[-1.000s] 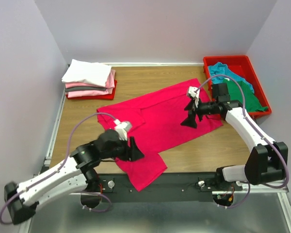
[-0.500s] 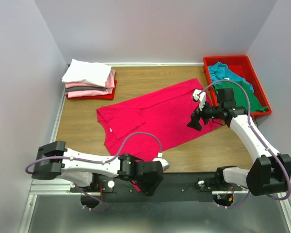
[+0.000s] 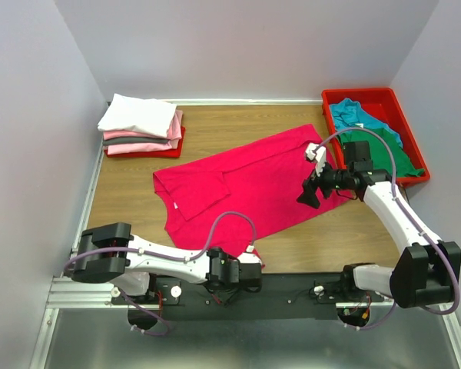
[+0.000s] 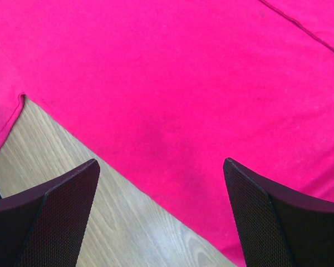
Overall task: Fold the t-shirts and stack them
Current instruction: Fold the tshirt
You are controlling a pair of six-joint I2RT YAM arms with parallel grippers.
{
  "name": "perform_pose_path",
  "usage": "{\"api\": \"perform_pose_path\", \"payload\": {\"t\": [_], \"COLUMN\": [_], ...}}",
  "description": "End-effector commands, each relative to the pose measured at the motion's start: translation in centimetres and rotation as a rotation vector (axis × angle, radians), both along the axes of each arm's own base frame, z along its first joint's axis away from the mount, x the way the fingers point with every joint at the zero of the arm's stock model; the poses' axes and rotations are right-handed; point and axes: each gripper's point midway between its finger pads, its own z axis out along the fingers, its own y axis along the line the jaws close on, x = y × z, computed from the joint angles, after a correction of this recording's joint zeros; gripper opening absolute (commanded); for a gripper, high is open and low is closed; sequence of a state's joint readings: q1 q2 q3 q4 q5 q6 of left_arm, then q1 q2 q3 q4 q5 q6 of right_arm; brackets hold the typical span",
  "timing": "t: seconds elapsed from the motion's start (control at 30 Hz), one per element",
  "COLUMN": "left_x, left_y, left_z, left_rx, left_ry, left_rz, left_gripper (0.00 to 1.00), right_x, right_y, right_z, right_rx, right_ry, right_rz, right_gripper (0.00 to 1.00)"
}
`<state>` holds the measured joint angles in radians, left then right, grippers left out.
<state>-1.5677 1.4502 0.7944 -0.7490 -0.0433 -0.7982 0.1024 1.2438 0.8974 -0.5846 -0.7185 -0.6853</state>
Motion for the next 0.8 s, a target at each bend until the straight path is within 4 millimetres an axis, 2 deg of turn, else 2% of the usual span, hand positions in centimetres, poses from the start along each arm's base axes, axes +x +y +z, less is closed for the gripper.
{"api": "perform_pose_path", "payload": {"t": [0.0,0.3,0.43,0.47,0.57,0.63,0.77], "left_x": [0.7,-0.3,-0.5,-0.5,-0.2,0.0,0.1], "left_y": [1.0,1.0,1.2,1.3,1.3,1.0,0.4], "left_z": [0.0,-0.8,-0.9,-0.8,0.1,1.2,3.6], "left_rx": [0.064,0.076,0.072,0.076,0.069,0.037,-0.030], "left_ry": [-0.052,-0.013,-0.007,-0.008,-0.027,-0.038,-0.030], "left_rz": [0.005,-0.037,-0.043,-0.040,-0.022,-0.004,0.032], "left_gripper": [0.48,0.39,0.28,0.21,0.06,0.00,0.00], "right_x": [0.0,0.0,0.0,0.0,0.0,0.0,0.0], "right_y": [-0.3,-0.5,-0.5,-0.5,-0.5,-0.6,-1.4], "right_z": [-0.8,-0.7,-0.8,-0.8,-0.8,-1.0,-2.0], "right_rx": [-0.003,0.002,0.001,0.002,0.002,-0.008,-0.068], "right_ry": [0.029,0.029,0.031,0.033,0.034,0.028,0.026], "right_rz": [-0.020,-0.027,-0.026,-0.028,-0.028,-0.023,-0.011], "right_gripper": [0.98,0.98,0.98,0.98,0.98,0.98,0.98]}}
